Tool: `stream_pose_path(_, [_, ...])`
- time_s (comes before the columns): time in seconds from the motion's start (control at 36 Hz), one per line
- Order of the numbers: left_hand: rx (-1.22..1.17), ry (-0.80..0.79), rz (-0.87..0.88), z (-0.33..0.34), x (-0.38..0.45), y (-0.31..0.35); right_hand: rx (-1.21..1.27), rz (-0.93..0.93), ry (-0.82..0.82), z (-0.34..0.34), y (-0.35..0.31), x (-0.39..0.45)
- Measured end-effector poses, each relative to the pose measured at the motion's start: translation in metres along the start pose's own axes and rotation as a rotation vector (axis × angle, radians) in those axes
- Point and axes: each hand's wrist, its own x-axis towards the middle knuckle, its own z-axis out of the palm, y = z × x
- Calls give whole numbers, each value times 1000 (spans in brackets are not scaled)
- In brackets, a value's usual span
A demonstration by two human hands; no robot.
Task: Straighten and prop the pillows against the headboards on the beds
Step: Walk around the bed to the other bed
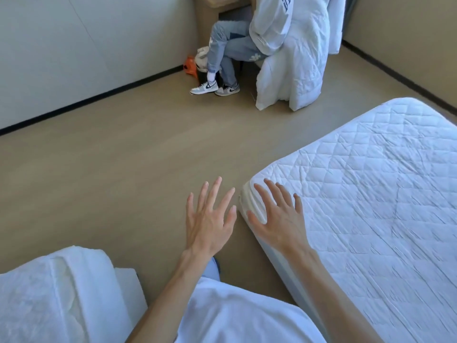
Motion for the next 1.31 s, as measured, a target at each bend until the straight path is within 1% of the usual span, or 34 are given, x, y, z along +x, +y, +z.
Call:
stream_pose_path(0.22, [18, -31, 168, -19, 135, -65, 10, 127, 53, 7, -54, 123])
stream_pose_path(0.39, [24, -97, 255, -33, 202, -86, -7, 202, 54, 6, -73, 181])
stream_pose_path(0.53, [7, -128, 344, -38, 263, -87, 19, 297, 90, 8, -75, 225])
stream_pose_path(0.67, [11, -161, 449, -28, 328, -76, 49, 393, 134, 5, -65, 266])
stream_pose_path(0.86, [-34, -243, 537, -11, 419, -44, 57, 541, 176, 6, -21, 331])
stream_pose_path(0.92, [-51, -264, 556, -10, 451, -33, 74, 587, 207, 4, -9, 355])
stream_pose_path(1.03, [-34, -321, 653, -7, 508, -17, 95, 708, 273, -3, 2, 392])
stream_pose_path(1.11, [-43, -326, 700, -3, 554, 2, 78, 764, 336, -13, 17, 422])
stream_pose_path(1.31, [-46, -342, 791, 2, 632, 48, 67, 889, 383, -38, 50, 474])
